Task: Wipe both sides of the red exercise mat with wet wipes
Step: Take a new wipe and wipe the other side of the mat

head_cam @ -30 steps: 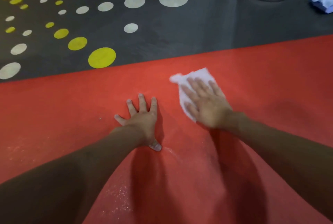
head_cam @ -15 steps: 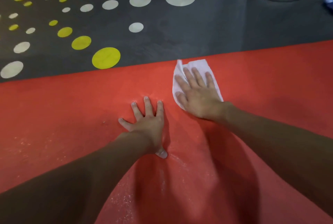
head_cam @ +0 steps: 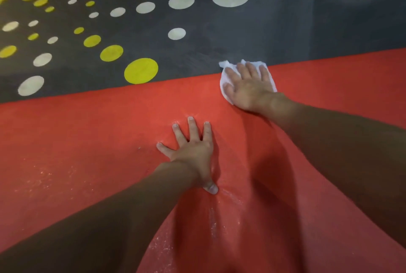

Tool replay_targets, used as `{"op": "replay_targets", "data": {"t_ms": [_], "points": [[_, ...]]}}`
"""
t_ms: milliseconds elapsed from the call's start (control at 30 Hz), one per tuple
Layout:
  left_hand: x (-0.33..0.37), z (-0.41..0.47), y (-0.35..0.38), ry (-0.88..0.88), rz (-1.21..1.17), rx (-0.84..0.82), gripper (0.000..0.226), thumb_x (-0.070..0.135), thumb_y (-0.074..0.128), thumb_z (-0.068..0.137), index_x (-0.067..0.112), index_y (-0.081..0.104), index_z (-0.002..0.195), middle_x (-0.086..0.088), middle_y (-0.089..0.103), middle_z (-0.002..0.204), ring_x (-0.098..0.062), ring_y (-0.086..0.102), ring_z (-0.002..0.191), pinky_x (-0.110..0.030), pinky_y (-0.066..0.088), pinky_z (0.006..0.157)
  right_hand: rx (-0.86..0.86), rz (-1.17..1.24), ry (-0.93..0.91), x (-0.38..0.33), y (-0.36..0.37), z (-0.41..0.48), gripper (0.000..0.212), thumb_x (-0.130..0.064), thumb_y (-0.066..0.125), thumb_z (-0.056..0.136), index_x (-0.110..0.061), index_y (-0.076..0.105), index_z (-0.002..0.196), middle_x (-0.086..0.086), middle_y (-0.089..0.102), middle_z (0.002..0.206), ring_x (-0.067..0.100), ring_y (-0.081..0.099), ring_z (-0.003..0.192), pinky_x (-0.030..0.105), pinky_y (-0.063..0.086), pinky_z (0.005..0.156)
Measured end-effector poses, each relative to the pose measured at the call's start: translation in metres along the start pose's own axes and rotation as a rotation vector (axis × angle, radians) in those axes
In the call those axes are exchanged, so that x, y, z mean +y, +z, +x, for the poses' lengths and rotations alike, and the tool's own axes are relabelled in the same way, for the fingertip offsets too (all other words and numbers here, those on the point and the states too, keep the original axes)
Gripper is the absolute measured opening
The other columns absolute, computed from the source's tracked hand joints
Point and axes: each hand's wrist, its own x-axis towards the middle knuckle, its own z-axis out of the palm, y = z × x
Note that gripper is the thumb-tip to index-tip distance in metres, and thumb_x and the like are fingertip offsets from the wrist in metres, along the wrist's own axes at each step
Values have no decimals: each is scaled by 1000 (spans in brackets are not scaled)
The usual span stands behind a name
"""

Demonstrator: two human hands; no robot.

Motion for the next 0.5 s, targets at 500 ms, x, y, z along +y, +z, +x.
{"op": "replay_targets", "data": {"t_ms": [500], "points": [[-14,-8,12,-19,-157,162,158,42,95,48,-1,-17,151,-14,-33,157,-27,-25,147,-68,2,114,26,-42,-470,-36,21,-73,64,-54,11,98,-32,-1,157,3,-6,166,26,-6,152,54,-1,120]]}}
